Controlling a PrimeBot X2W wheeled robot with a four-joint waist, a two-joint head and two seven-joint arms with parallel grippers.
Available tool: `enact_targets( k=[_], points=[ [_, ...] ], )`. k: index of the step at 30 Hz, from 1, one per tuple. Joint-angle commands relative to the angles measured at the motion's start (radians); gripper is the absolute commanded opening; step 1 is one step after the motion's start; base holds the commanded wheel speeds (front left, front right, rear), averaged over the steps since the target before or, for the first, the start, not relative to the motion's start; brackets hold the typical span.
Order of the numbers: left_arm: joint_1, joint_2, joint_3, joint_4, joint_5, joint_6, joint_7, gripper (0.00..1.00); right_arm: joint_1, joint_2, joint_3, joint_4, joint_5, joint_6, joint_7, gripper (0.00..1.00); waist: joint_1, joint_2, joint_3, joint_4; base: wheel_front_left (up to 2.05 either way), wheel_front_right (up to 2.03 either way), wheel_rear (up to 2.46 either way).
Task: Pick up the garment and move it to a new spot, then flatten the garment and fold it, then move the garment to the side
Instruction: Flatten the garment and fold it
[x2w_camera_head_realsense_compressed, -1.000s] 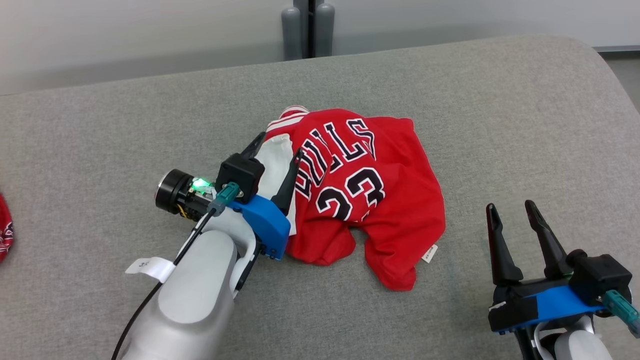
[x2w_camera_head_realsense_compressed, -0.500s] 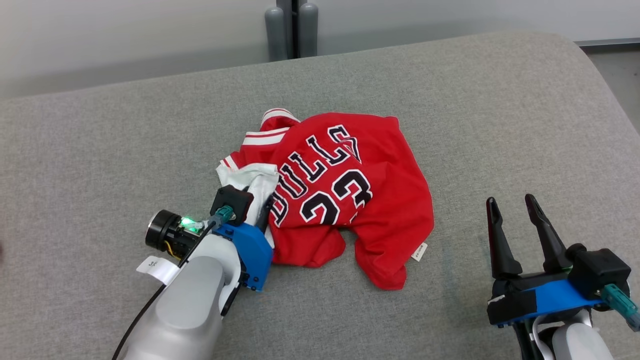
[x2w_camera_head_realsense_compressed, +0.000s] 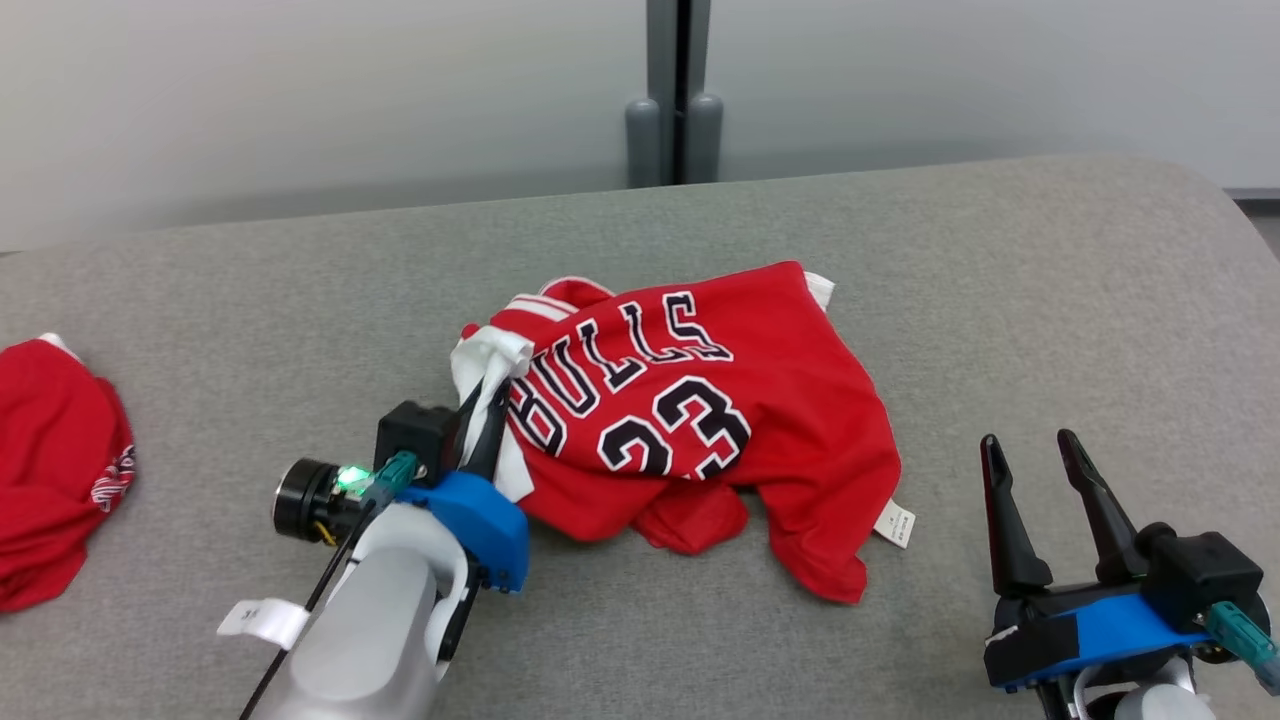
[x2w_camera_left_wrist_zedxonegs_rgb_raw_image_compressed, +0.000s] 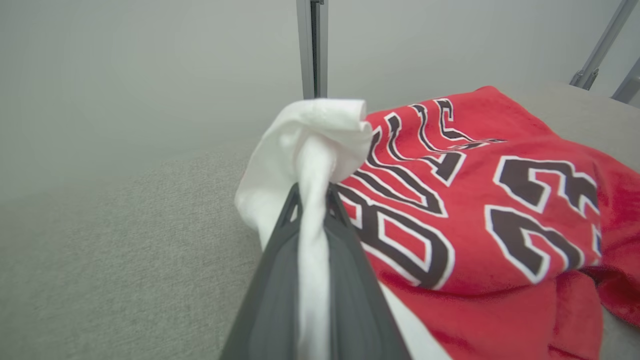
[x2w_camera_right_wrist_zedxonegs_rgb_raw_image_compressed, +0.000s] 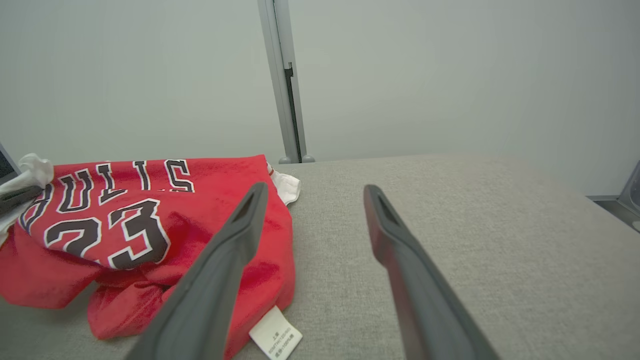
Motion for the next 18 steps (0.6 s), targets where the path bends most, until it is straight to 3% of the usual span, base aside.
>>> enact_targets(
  k=[1,9,18],
  points=[
    [0.06,0.024,0.016,-0.052,-0.008,0.017,-0.007,0.0,0.018,0.0,-0.003,-0.007,-0.002,0.002,0.006,1.0,0.0001,0.0,-0.013,0.029,0.0,0.0,0.0],
    [0.267,0.076,0.05,-0.253,-0.032,0.072,-0.008,0.0,0.045,-0.001,-0.006,-0.023,0.0,0.002,0.018,1.0,0.0001,0.0,-0.036,0.115,0.0,0.0,0.0],
    [0.508,0.116,0.065,-0.512,-0.066,0.149,0.087,0.0,0.046,-0.001,0.0,-0.029,0.008,0.002,0.021,1.0,0.0001,0.0,-0.025,0.177,0.0,0.0,0.0]
  ],
)
